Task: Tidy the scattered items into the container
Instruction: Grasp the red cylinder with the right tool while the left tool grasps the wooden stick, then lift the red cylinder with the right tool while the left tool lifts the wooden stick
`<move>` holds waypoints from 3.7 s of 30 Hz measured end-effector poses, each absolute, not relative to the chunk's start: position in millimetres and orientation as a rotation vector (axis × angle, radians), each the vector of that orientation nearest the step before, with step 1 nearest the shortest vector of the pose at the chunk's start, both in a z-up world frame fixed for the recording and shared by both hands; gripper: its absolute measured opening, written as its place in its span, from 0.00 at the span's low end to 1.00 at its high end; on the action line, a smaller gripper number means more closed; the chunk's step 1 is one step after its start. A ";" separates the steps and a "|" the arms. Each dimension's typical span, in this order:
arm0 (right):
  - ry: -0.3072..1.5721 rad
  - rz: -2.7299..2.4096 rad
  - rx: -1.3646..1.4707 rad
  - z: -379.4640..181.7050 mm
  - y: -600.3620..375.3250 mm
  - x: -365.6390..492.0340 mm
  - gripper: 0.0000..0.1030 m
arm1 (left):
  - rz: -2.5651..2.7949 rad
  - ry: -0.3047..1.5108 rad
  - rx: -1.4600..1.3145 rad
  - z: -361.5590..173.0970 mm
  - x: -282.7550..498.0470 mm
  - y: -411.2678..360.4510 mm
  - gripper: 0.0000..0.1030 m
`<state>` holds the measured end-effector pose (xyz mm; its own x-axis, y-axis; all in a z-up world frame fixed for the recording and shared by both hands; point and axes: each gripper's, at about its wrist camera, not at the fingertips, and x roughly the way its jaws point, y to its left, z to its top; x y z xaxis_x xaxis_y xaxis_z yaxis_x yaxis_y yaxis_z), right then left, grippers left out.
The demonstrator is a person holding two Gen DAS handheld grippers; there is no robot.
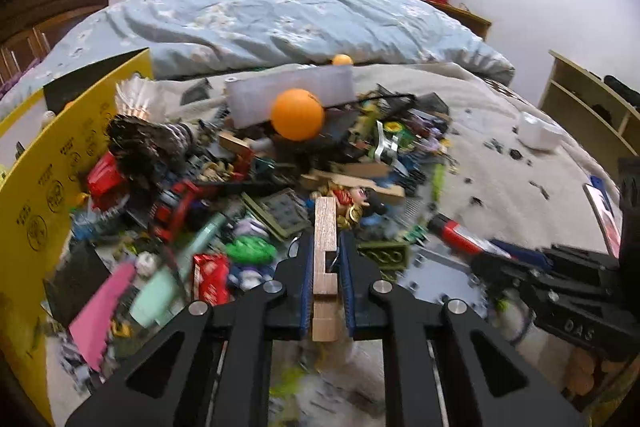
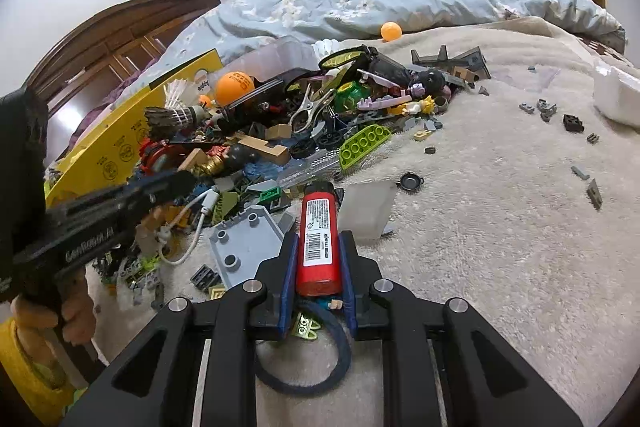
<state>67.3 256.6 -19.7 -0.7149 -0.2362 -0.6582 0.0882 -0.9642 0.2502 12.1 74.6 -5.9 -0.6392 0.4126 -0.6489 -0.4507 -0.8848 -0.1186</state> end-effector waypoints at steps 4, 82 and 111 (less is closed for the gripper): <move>-0.281 -2.754 1.099 -16.8 259.5 73.8 0.20 | 2.430 0.092 -0.968 -9.4 24.4 80.8 0.13; -0.359 -2.827 1.109 -23.0 274.8 90.2 0.20 | 2.413 0.023 -0.951 -24.5 51.0 78.8 0.10; -0.302 -2.740 0.942 26.0 233.5 93.0 0.20 | 2.520 -0.023 -0.826 29.5 61.9 43.3 0.10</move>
